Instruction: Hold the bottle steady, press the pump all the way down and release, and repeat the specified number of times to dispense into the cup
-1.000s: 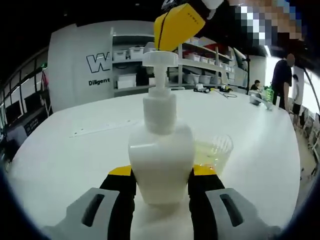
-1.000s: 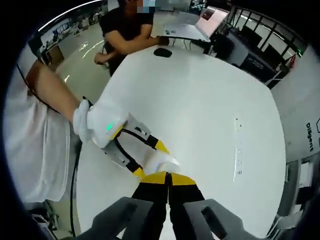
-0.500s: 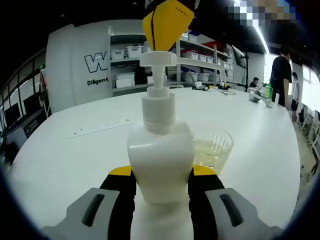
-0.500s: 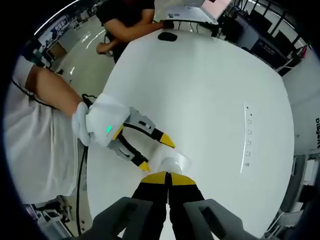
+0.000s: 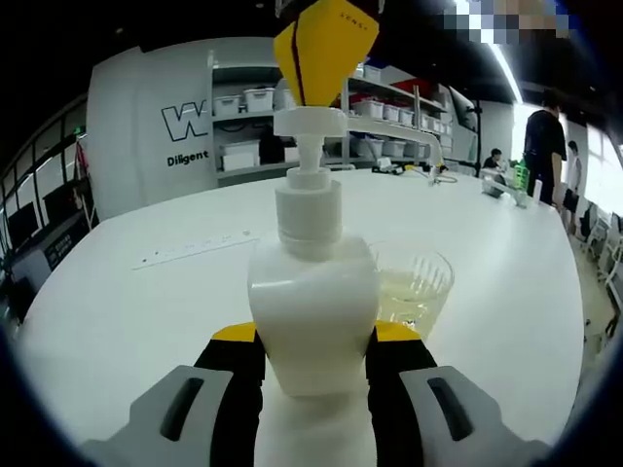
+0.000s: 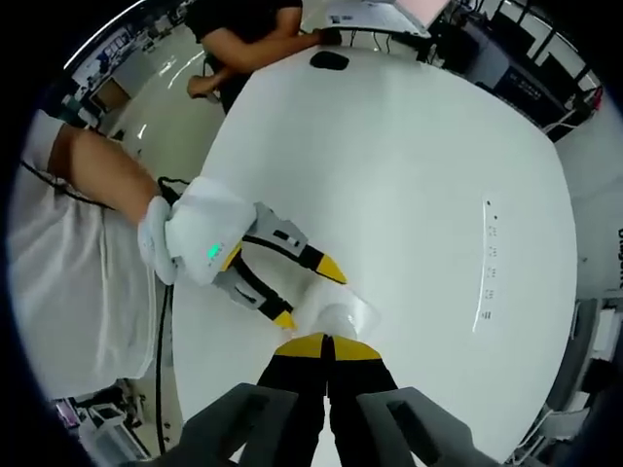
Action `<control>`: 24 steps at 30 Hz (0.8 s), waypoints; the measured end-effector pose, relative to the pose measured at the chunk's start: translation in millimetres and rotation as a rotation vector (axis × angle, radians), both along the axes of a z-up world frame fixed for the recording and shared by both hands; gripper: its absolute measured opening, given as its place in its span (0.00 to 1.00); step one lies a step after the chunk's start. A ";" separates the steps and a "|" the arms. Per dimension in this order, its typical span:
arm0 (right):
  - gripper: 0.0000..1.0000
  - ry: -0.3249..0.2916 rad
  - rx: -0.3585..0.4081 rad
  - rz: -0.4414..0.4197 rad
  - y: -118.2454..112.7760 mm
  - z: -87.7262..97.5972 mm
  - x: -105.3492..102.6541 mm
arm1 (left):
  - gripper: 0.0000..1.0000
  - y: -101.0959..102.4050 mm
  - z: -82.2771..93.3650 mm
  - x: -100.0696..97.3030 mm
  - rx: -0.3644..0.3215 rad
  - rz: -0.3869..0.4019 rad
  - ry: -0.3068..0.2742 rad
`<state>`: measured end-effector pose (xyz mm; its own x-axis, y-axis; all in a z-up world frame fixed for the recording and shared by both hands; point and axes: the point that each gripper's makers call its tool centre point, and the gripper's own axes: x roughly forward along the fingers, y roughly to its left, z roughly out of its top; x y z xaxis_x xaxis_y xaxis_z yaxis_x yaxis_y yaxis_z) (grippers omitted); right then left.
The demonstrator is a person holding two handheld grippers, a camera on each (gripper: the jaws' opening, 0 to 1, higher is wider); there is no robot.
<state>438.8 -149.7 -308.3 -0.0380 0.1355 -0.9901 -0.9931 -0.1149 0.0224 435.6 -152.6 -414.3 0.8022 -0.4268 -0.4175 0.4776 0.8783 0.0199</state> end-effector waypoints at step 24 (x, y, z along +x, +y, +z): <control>0.00 -0.030 -0.025 0.010 -2.2 3.8 -1.2 | 0.39 -1.1 -1.4 -0.2 -0.012 0.009 0.002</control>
